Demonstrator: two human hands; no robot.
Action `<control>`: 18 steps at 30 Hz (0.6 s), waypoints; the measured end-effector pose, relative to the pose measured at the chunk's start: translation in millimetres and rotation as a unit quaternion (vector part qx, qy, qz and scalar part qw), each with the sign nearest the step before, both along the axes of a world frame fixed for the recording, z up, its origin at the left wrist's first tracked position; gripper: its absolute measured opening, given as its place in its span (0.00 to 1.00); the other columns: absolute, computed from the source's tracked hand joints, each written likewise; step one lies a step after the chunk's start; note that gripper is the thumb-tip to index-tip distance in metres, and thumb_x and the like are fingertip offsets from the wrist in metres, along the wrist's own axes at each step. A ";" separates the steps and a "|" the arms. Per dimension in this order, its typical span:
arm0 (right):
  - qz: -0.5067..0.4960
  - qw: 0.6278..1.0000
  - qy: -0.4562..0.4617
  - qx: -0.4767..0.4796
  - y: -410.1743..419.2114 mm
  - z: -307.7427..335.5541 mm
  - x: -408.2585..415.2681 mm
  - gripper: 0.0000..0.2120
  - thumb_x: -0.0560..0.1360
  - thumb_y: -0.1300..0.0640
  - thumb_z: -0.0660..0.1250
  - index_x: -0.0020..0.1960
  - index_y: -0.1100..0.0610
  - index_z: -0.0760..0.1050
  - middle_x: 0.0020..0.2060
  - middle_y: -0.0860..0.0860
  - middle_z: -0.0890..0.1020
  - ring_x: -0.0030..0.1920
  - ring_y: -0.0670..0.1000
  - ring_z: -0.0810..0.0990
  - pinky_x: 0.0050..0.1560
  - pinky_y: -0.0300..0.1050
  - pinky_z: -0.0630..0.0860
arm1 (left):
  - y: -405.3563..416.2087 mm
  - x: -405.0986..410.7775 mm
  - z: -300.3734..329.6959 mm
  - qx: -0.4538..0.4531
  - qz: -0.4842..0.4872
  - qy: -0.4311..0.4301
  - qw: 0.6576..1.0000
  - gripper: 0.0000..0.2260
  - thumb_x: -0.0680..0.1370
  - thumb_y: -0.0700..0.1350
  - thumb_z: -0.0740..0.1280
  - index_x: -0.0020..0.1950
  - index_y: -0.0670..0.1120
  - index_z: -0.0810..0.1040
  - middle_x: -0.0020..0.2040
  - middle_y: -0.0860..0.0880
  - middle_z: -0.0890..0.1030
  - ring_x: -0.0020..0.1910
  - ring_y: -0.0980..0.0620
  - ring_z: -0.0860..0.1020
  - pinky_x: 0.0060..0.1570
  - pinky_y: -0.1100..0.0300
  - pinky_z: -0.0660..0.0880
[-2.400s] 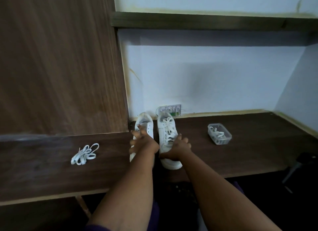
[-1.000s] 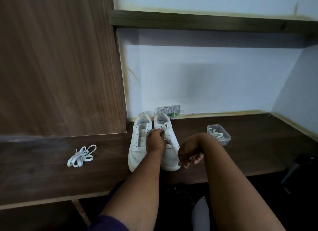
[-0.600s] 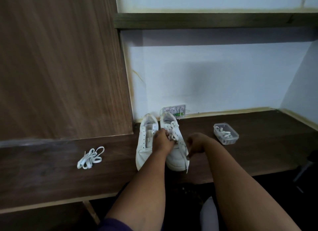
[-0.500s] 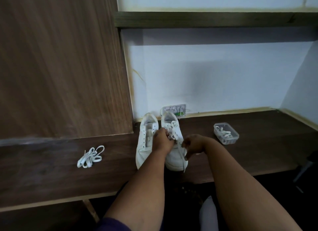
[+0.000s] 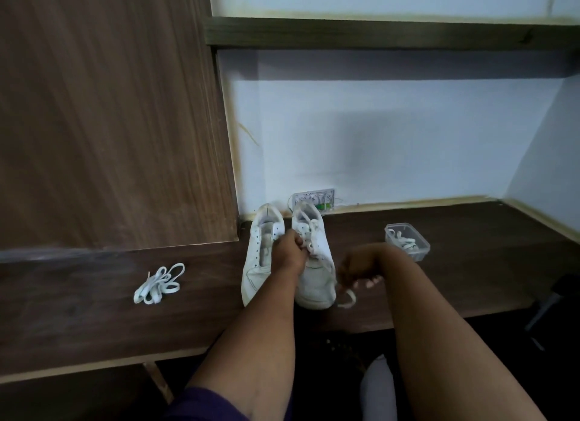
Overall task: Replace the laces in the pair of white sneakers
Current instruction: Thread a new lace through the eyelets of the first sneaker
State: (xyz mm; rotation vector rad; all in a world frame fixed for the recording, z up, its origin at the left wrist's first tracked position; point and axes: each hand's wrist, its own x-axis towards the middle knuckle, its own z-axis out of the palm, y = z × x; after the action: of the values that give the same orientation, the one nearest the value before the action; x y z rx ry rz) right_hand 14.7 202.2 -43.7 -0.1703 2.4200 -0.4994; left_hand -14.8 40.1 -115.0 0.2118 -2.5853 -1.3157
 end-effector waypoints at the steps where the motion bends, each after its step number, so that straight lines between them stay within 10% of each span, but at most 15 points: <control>1: -0.001 0.999 -0.044 0.027 6.7 0.4 3.7 0.10 0.76 0.58 0.67 0.55 0.60 0.80 0.35 0.51 0.76 0.32 0.46 0.71 0.33 0.37 0.71 | -0.7 0.0 0.9 0.003 0.008 -0.002 1.000 0.08 0.73 0.36 0.67 0.40 0.46 0.70 0.42 0.47 0.78 0.44 0.49 0.75 0.42 0.60 0.69; 4: -0.024 0.989 -0.107 0.099 22.8 -1.5 10.7 0.05 0.78 0.57 0.65 0.46 0.58 0.78 0.35 0.49 0.75 0.32 0.45 0.71 0.31 0.34 0.71 | -2.8 -0.2 2.0 0.004 0.009 -0.007 1.000 0.11 0.73 0.38 0.71 0.39 0.46 0.69 0.41 0.48 0.76 0.43 0.50 0.74 0.41 0.61 0.67; 8: -0.164 0.964 0.136 0.158 43.9 -15.0 -6.1 0.12 0.75 0.62 0.66 0.58 0.63 0.75 0.55 0.58 0.80 0.55 0.55 0.79 0.55 0.47 0.77 | 0.6 4.0 7.5 0.018 -0.006 -0.025 1.000 0.06 0.75 0.42 0.69 0.44 0.46 0.72 0.44 0.49 0.78 0.45 0.52 0.74 0.44 0.63 0.66; 18: -0.068 0.958 0.268 -0.068 -26.6 -24.5 -17.7 0.14 0.78 0.60 0.61 0.61 0.58 0.77 0.61 0.56 0.78 0.61 0.55 0.76 0.59 0.43 0.70 | 10.1 11.7 14.4 -0.049 -0.046 -0.047 0.997 0.08 0.74 0.49 0.70 0.41 0.46 0.78 0.48 0.45 0.80 0.48 0.46 0.79 0.42 0.59 0.70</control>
State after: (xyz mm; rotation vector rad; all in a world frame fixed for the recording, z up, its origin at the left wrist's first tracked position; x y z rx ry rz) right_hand -3.0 175.6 -68.2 -0.2223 2.9406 -0.7646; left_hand -3.1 50.2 -100.6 0.1434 -2.7620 -1.2318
